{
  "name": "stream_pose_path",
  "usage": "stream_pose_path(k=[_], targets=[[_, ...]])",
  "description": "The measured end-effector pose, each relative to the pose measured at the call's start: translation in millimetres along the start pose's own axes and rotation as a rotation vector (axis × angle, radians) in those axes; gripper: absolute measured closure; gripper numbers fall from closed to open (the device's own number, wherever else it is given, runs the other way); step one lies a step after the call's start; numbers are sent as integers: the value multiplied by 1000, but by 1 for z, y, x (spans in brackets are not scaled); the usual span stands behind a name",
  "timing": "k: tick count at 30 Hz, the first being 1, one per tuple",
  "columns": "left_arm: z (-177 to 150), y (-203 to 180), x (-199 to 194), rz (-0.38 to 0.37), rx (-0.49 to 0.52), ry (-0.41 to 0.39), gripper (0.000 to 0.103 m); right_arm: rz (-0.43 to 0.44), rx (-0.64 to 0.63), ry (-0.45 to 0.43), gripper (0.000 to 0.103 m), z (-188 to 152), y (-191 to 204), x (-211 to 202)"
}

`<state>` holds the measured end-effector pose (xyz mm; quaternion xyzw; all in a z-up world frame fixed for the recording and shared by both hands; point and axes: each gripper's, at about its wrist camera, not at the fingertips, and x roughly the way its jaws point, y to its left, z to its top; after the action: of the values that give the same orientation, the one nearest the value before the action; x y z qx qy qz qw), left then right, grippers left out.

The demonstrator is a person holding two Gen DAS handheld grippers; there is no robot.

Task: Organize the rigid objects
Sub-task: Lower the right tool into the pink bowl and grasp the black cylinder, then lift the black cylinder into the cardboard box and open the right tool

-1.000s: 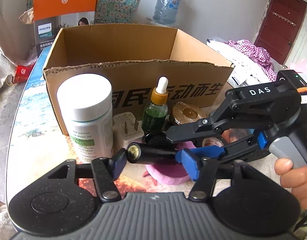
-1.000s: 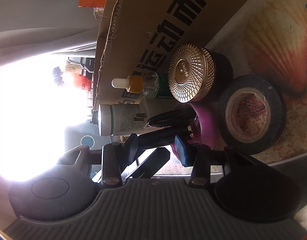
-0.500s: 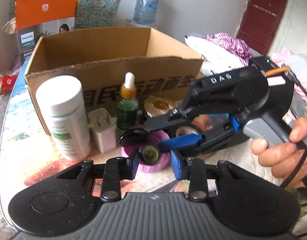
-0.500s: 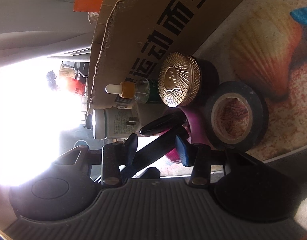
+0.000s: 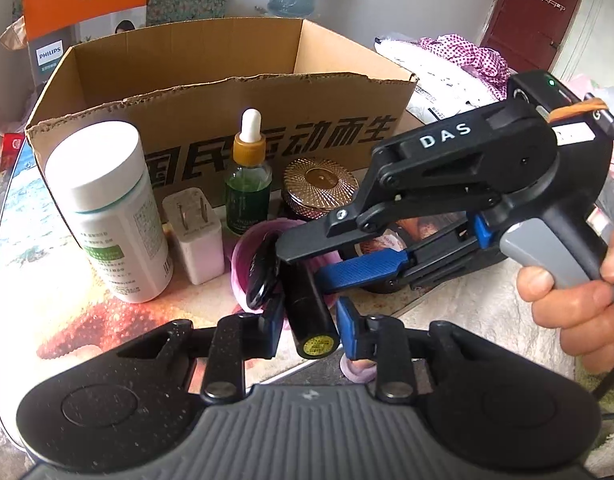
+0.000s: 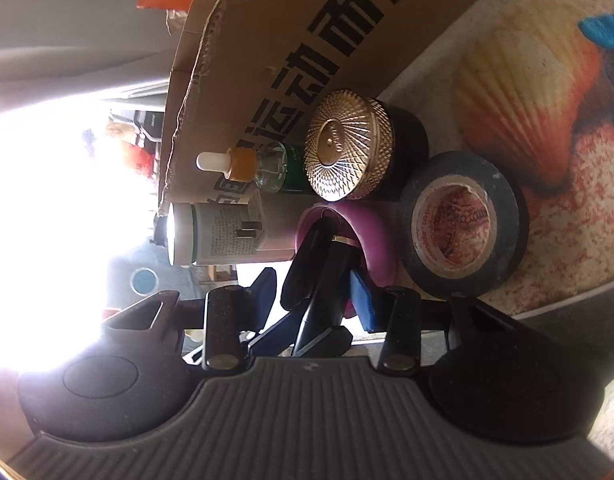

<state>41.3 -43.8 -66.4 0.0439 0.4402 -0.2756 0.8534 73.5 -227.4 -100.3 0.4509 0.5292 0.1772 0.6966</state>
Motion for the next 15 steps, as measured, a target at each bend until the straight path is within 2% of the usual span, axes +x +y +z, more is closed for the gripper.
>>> stream_pose_path(k=[6,10,15], targets=[[5,0,3,6,6,14,72,-60,-74,34,67,9,21,10],[12,7,5,-11,-19,27,72,-108,-122,55,78,11,31,15],[17,17,7,-38,-70,28,72,-97,-130,44,79,7,39,14]])
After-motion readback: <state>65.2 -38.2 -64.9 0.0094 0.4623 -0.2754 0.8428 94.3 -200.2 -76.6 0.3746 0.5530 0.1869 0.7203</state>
